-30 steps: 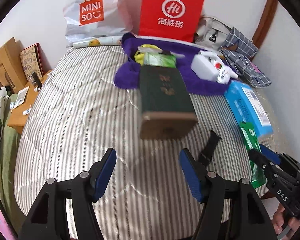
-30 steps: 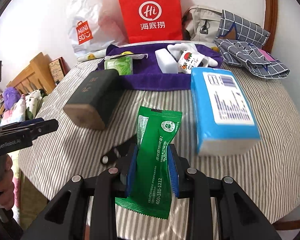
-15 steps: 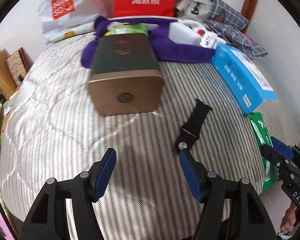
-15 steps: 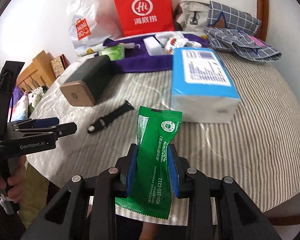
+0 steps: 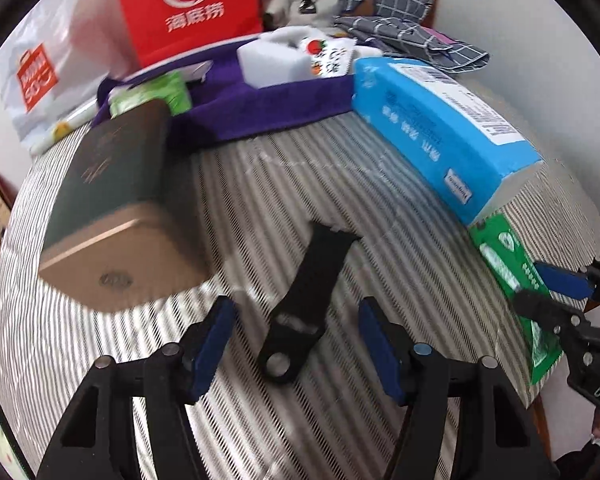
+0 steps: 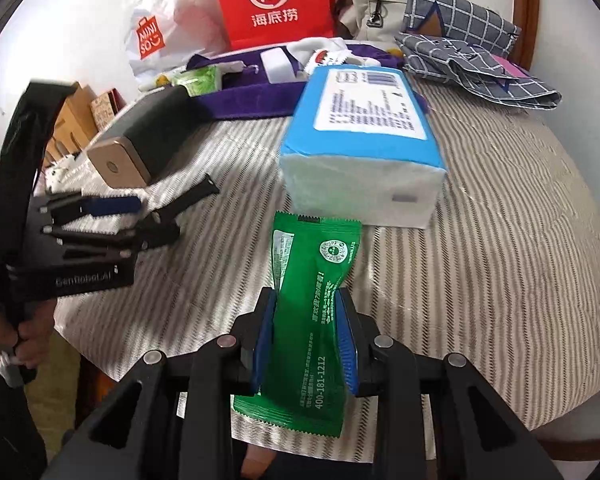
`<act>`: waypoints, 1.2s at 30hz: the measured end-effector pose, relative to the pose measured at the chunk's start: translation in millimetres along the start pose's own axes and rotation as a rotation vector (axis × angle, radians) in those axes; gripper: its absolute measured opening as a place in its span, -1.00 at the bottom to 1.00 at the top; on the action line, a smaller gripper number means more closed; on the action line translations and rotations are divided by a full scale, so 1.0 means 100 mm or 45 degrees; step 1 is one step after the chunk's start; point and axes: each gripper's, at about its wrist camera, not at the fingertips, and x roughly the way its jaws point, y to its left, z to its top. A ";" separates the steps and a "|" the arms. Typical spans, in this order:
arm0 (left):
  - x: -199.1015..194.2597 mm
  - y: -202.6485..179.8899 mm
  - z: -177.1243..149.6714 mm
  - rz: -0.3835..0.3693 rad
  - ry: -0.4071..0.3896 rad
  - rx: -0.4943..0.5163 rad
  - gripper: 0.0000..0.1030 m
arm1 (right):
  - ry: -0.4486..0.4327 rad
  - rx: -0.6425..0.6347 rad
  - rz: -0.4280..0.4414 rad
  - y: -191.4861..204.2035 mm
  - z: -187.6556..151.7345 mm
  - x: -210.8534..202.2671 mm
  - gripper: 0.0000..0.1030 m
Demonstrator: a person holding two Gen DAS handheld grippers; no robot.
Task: Organize soft objects
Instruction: 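Close the left gripper on the second black strap piece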
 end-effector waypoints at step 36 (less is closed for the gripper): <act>-0.10 -0.13 0.00 -0.046 -0.021 -0.052 -0.61 | -0.096 0.028 0.006 -0.15 -0.04 0.04 -0.48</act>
